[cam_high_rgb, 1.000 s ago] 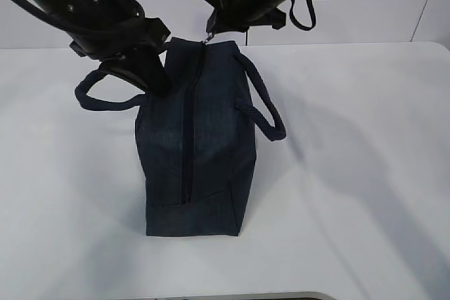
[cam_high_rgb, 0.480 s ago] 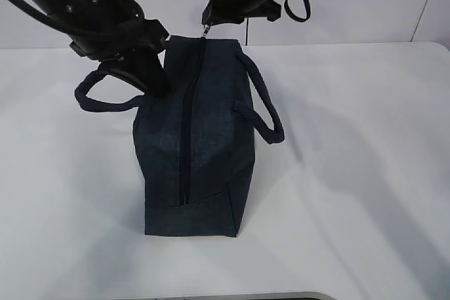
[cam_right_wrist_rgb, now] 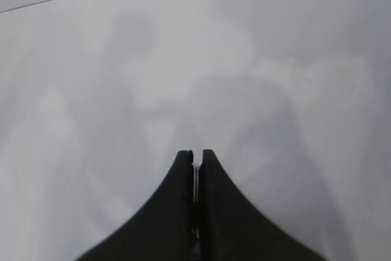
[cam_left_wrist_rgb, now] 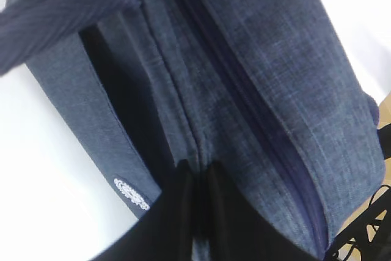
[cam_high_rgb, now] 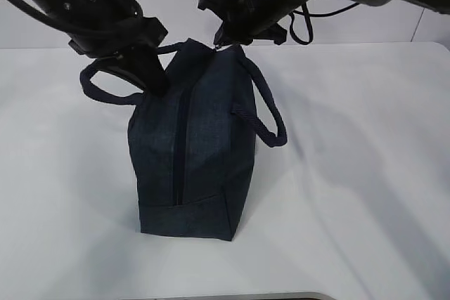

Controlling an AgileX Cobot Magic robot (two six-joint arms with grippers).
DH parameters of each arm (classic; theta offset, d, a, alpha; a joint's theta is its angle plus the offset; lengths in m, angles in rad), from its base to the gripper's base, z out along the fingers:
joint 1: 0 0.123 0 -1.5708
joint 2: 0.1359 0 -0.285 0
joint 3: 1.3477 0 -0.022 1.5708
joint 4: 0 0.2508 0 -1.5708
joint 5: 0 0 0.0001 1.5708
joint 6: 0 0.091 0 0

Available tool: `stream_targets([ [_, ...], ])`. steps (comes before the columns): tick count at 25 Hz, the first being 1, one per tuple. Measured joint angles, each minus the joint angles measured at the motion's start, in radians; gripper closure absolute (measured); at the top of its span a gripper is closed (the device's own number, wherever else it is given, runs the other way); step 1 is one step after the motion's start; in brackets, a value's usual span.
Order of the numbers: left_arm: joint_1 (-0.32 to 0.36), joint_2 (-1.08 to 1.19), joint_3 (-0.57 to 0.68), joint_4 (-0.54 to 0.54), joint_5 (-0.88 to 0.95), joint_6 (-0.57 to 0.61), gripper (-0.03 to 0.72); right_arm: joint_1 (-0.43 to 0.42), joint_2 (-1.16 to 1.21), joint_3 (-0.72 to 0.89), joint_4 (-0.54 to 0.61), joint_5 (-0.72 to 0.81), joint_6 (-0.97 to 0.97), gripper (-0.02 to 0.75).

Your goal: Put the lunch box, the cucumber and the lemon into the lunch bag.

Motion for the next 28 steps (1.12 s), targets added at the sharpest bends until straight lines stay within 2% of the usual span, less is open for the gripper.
stream_targets([
  [13,0.000,0.000,0.000,0.000,-0.009,0.002,0.681,-0.006,0.045,-0.009,0.027,0.015,0.003,0.732],
  [15,0.000,0.000,0.000,0.000,-0.028,-0.009,0.638,-0.011,0.045,-0.019,0.027,0.031,-0.003,0.732],
  [19,0.000,-0.002,-0.009,0.000,-0.074,-0.015,0.428,-0.014,0.045,-0.045,0.027,0.052,-0.009,0.732],
  [21,0.006,-0.002,-0.024,0.000,-0.089,-0.017,0.358,-0.014,0.045,-0.052,0.027,0.059,-0.012,0.732],
  [24,0.010,0.017,-0.071,-0.005,-0.100,-0.017,0.323,-0.014,0.045,-0.063,0.027,0.074,-0.014,0.732],
  [28,0.013,0.086,-0.125,-0.019,-0.095,-0.017,0.337,-0.014,0.045,-0.063,0.027,0.095,-0.014,0.732],
])
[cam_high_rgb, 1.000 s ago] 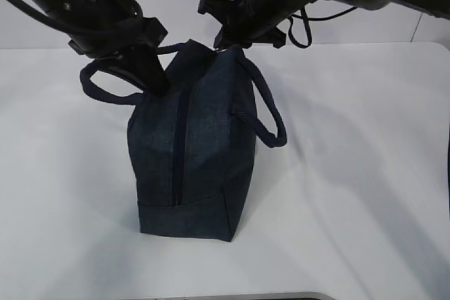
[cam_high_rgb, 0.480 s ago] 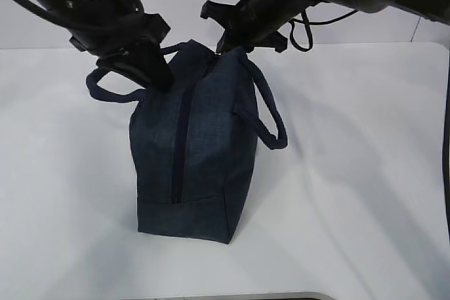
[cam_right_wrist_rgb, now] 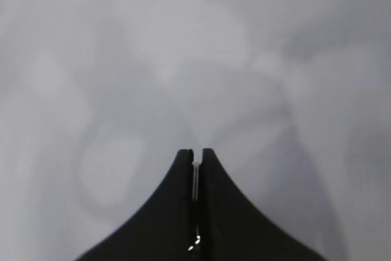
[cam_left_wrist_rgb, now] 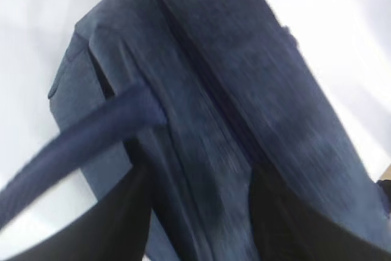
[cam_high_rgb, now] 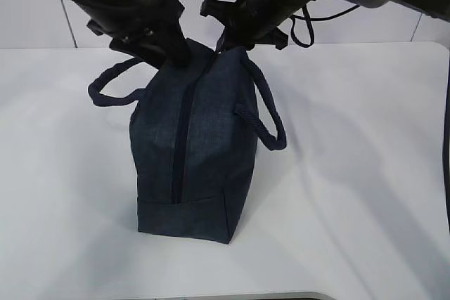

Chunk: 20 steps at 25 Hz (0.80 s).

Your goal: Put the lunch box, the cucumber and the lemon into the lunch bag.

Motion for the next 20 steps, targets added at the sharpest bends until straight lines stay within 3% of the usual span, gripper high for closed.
stream_targets([
  [4,0.002,0.057,-0.017,-0.004,0.008,0.000,0.392,0.000,0.000,0.000,-0.004,0.019,0.000,0.732],
  [10,0.002,0.068,-0.026,-0.011,0.017,0.000,0.657,0.000,0.000,0.000,-0.004,0.025,0.000,0.732],
  [20,0.002,0.052,-0.026,-0.020,0.021,0.000,0.690,-0.002,0.039,-0.007,-0.016,0.047,0.000,0.732],
])
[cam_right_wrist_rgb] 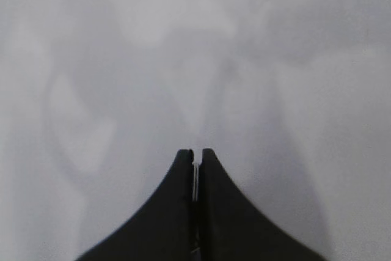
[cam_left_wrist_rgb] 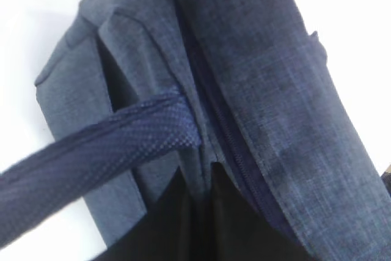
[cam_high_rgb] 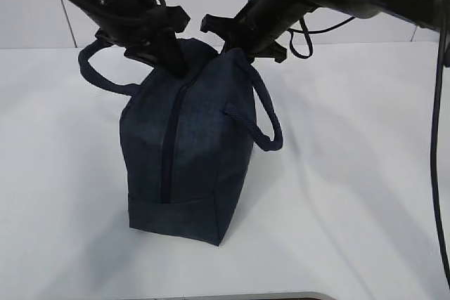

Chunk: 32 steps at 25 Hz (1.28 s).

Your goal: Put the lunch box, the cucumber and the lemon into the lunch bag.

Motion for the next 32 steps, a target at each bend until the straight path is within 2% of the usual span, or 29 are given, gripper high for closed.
stream_targets([
  [20,0.000,-0.016,0.000,0.018,0.010,0.000,0.692,0.000,0.012,-0.005,-0.018,0.026,0.000,0.732],
  [24,0.000,-0.016,0.000,0.019,0.018,0.000,0.692,0.000,0.014,-0.046,-0.044,0.059,0.000,0.728],
  [28,0.000,-0.020,0.000,0.033,0.027,0.000,0.688,0.000,0.015,-0.141,-0.156,0.146,0.000,0.658],
  [32,0.000,-0.020,0.000,0.047,0.031,0.000,0.656,-0.004,0.015,-0.233,-0.257,0.233,-0.002,0.489],
])
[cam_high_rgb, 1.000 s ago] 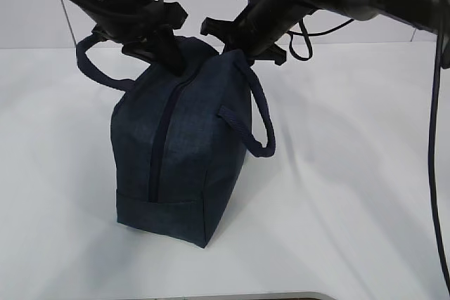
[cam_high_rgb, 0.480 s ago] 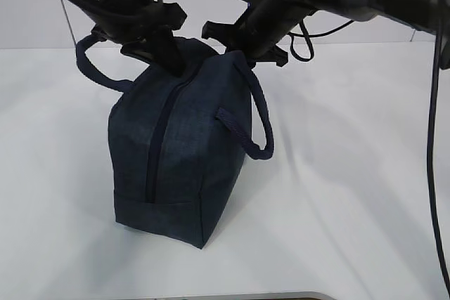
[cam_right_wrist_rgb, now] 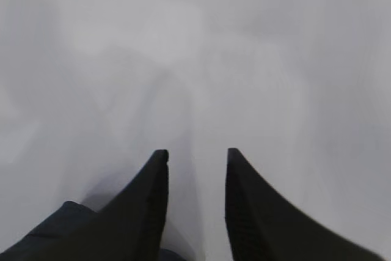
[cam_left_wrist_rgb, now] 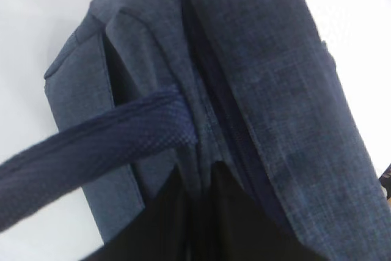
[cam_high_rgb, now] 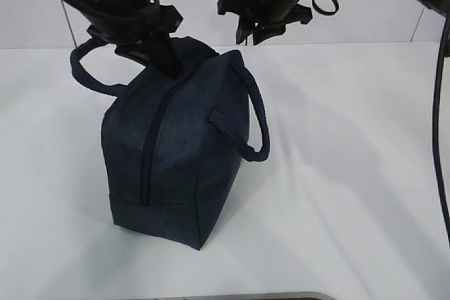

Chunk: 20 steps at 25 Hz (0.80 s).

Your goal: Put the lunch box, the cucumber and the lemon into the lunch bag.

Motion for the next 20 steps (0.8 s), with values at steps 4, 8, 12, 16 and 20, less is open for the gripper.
stream_targets([
  [4,0.000,-0.004,0.000,0.002,0.020,0.000,0.554,0.000,0.000,-0.099,-0.061,0.111,0.000,0.347],
  [8,0.000,-0.010,-0.002,0.002,0.035,0.000,0.422,0.000,0.000,-0.196,-0.099,0.174,0.000,0.318],
  [12,0.004,-0.010,-0.008,0.010,0.093,-0.006,0.357,0.000,0.000,-0.274,-0.110,0.184,-0.017,0.316],
  [16,0.005,-0.023,-0.013,0.059,0.127,-0.035,0.346,0.000,-0.034,-0.283,-0.065,0.192,-0.020,0.316],
  [20,0.005,-0.058,-0.013,0.103,0.131,-0.059,0.347,0.000,-0.099,-0.279,-0.011,0.194,-0.060,0.316],
])
